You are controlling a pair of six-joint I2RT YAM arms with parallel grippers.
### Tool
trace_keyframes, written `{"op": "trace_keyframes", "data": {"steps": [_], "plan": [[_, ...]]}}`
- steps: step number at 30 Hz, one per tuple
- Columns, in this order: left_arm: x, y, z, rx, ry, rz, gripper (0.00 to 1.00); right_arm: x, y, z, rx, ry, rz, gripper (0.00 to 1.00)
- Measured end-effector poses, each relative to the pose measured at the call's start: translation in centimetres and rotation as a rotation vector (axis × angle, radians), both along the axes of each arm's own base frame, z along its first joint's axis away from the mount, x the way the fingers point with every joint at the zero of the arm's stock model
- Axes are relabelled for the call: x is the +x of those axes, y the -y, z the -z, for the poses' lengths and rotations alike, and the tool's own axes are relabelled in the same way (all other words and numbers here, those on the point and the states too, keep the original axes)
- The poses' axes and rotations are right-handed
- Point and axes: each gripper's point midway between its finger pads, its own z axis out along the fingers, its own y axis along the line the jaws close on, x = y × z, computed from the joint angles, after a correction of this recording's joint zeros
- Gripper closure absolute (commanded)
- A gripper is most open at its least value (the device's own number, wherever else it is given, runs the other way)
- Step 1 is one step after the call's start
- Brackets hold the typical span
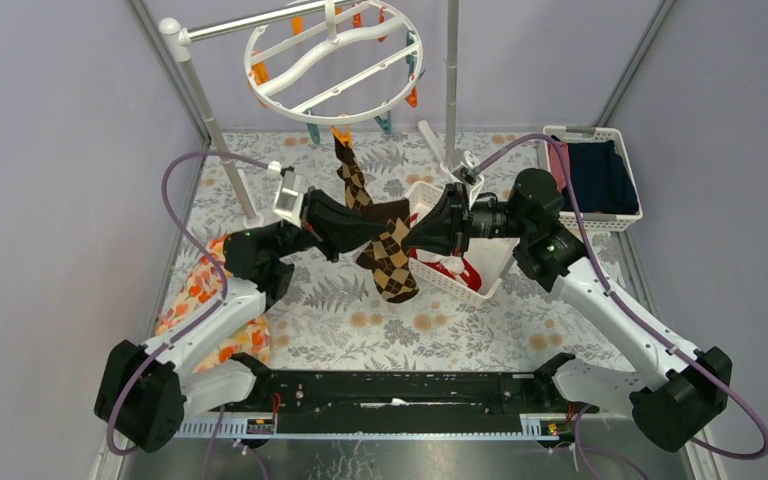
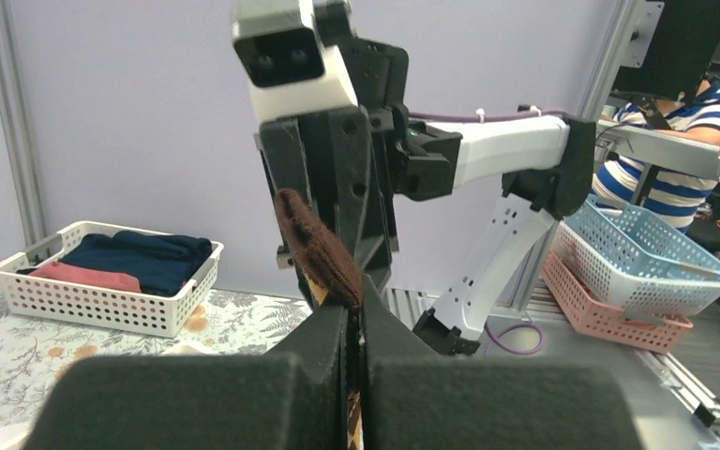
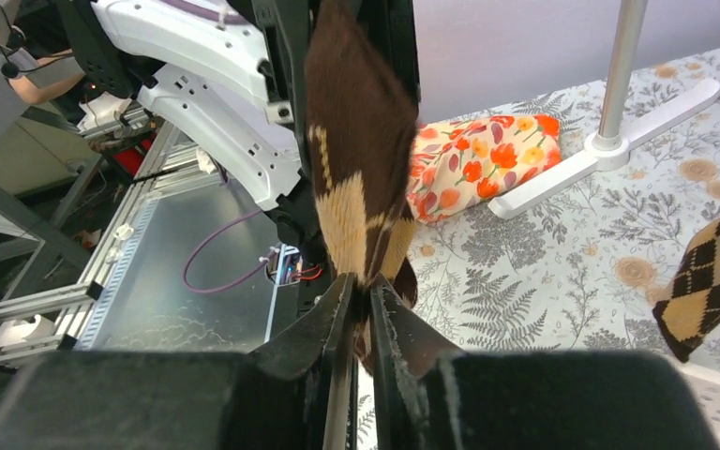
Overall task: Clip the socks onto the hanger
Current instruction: Pick up the sock from the bin.
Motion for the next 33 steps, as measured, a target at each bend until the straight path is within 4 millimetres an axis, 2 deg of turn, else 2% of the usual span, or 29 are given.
{"op": "trace_keyframes", "data": {"steps": [3,5,8,14,19,27,29,33], "plan": [[0.6,0.3,-2.2,0.033,0.002,-0.018,1.00,0.2,0.0,-0.4,-0.004,0.019,0.011,0.67],[0.4,0.1,-3.0,0.055,0.020,-0.039,1.00,0.5,0.0,-0.3,-0.011,0.023,0.023,0.52],[0.2,0.0,-2.6,0.103,0.035,-0.052,1.00,1.2,-0.3,0.6,-0.034,0.009,0.031,0.36],[1.2,-0.5,-0.1,0.199,0.005,-0.104,1.00,3.8,-1.3,3.6,-0.079,-0.021,0.084,0.18],[1.6,-1.1,0.7,0.250,0.035,-0.167,1.00,5.3,-1.5,5.2,-0.107,0.011,0.126,0.15],[2.2,-1.1,2.3,0.309,0.030,-0.183,1.00,4.8,-0.8,8.2,-0.083,0.079,0.149,0.13],[2.3,-1.1,2.5,0.315,0.027,-0.184,1.00,5.0,-0.8,7.8,-0.076,0.095,0.156,0.12],[2.4,-1.0,2.8,0.323,0.026,-0.185,1.00,5.5,-1.2,4.1,-0.022,0.177,0.154,0.12]]}}
